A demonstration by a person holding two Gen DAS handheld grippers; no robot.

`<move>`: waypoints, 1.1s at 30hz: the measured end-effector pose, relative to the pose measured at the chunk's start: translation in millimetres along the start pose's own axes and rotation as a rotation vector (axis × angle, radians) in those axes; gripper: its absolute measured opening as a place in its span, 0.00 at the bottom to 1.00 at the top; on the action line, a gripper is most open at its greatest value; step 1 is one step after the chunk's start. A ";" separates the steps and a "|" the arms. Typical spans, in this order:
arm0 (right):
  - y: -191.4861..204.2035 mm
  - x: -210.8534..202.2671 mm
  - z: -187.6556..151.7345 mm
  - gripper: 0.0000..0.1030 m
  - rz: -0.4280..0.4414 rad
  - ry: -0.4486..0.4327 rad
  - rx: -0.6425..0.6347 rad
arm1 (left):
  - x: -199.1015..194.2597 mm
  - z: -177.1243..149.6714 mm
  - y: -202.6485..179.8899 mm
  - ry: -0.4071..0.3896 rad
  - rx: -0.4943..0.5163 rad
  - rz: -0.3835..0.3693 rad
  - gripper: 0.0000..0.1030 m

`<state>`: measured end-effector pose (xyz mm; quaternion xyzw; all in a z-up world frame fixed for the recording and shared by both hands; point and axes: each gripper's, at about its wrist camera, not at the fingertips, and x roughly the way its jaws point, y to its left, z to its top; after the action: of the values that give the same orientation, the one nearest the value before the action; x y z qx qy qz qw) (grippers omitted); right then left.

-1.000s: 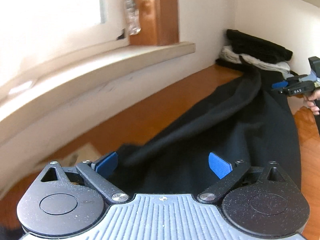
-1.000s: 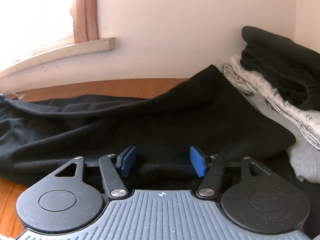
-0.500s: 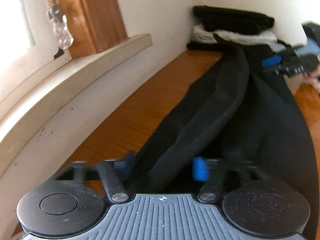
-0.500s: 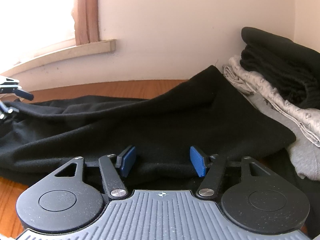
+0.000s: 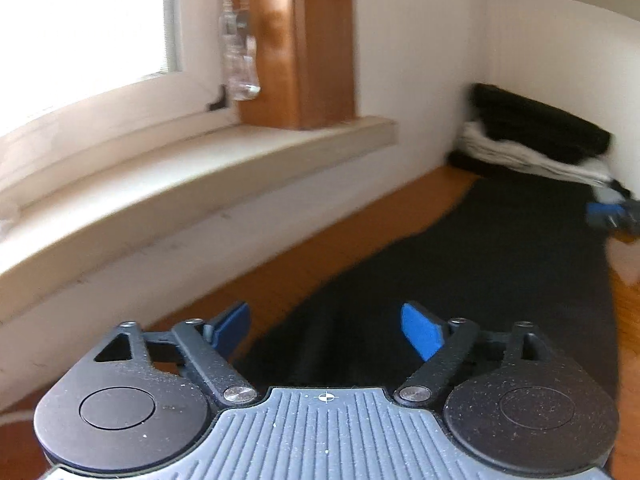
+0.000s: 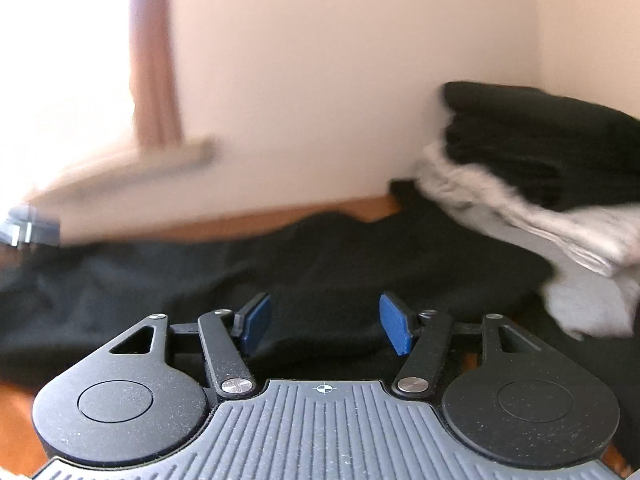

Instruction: Fold clothes

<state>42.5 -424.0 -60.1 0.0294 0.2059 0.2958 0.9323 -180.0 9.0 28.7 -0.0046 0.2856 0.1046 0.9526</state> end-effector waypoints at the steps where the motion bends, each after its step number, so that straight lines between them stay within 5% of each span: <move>1: -9.5 -7.2 1.6 0.53 -0.024 -0.015 0.027 | -0.6 -2.8 -1.2 0.006 0.007 -0.016 0.85; 3: -28.6 -21.5 4.9 0.40 -0.073 -0.046 0.080 | -1.6 -7.8 -2.9 0.018 0.023 -0.041 0.85; 6: -56.3 -34.4 13.3 0.40 -0.146 -0.043 0.153 | 1.4 -13.7 -4.8 0.028 0.022 -0.063 0.85; 26: -61.6 27.3 25.2 0.50 -0.145 0.113 0.252 | 8.4 -18.0 6.1 0.072 -0.033 -0.090 0.85; 29: -56.5 33.1 33.2 0.06 -0.136 0.106 0.226 | 9.2 -17.4 6.1 0.074 -0.032 -0.089 0.86; 33: -31.0 33.3 55.3 0.06 -0.085 0.030 0.175 | 9.2 -17.2 6.3 0.076 -0.034 -0.089 0.86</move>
<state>106.1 -427.0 -27.3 0.0976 0.2460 0.2372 0.9347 -183.1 15.8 9.6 -0.0372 0.3192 0.0666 0.9446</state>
